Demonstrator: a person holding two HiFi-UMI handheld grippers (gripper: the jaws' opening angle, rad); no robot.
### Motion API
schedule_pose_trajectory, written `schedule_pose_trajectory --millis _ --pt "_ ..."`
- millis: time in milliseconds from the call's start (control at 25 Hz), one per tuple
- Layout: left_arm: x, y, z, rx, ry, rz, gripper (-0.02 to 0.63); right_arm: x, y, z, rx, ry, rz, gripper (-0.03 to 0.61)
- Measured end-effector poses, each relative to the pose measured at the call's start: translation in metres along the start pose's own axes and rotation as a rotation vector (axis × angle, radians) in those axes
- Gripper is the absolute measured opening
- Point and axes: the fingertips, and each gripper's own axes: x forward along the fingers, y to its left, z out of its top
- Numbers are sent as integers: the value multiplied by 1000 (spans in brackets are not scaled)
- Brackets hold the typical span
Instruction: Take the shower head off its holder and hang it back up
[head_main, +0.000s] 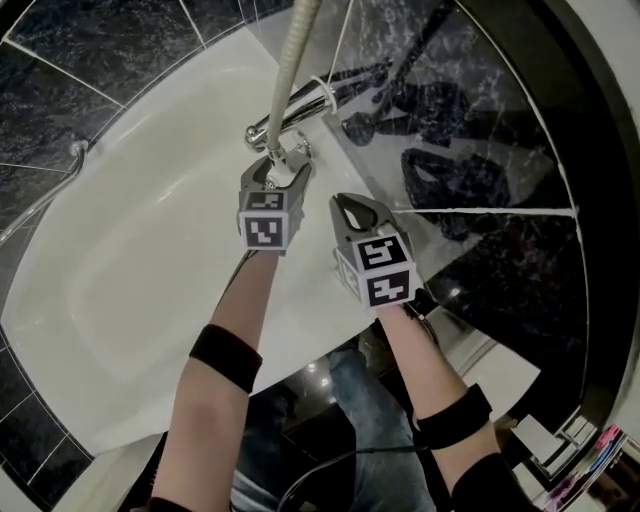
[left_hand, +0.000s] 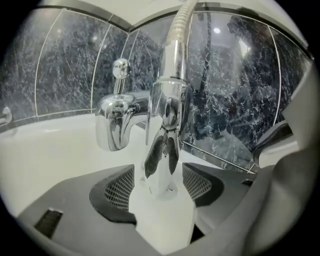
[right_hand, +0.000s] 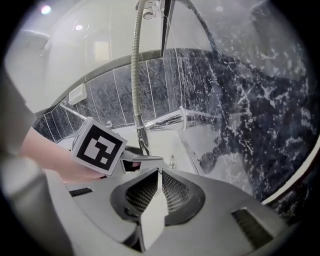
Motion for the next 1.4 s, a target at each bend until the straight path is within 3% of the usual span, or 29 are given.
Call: schedule_pose_trajectory --millis 200,400,960,1400 --pt "10 1 1 0 -19 3 286 4 -3 -1 4 -11 2 46" --pt "12 6 3 26 -19 31 124 3 -7 -2 4 -13 -2 46" --pt "-10 13 -4 53 -14 65 106 -4 -1 -14 18 0 7 46" --pt "-106 43 -31 29 39 169 103 -31 53 -5 1 30 59 46"
